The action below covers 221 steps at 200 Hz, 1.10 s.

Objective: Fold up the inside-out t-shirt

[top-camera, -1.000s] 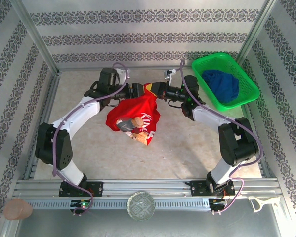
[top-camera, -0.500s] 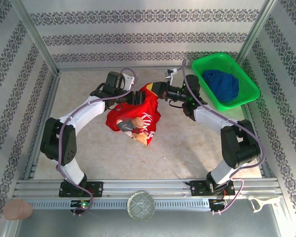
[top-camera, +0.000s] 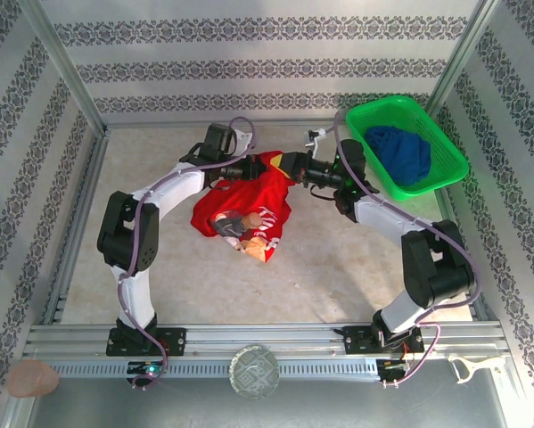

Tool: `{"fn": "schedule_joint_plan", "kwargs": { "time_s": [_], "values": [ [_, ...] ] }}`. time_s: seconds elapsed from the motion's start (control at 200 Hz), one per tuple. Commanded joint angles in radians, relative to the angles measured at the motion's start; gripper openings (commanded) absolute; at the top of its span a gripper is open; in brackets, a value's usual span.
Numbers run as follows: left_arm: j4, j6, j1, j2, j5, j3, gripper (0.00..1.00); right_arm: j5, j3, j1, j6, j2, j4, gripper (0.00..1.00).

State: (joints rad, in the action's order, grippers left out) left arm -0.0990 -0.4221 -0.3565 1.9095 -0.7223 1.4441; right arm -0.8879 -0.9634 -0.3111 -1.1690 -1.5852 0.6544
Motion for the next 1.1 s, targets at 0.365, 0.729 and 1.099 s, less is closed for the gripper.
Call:
{"fn": "schedule_joint_plan", "kwargs": {
  "time_s": [0.365,0.729,1.099],
  "values": [
    [1.253,-0.975,0.133,-0.101,-0.369,-0.247,0.0,0.35,-0.027,-0.008,0.153,-0.076,-0.256,0.54],
    [1.096,-0.888,0.132,-0.137,-0.416,-0.229,0.0,0.596,-0.088,-0.059,0.573,0.327,-0.84,0.72],
    [1.067,-0.876,0.13,-0.156,-0.449,-0.244,0.0,0.651,-0.382,-0.197,0.712,0.104,-0.94,0.79]
  ]
}}
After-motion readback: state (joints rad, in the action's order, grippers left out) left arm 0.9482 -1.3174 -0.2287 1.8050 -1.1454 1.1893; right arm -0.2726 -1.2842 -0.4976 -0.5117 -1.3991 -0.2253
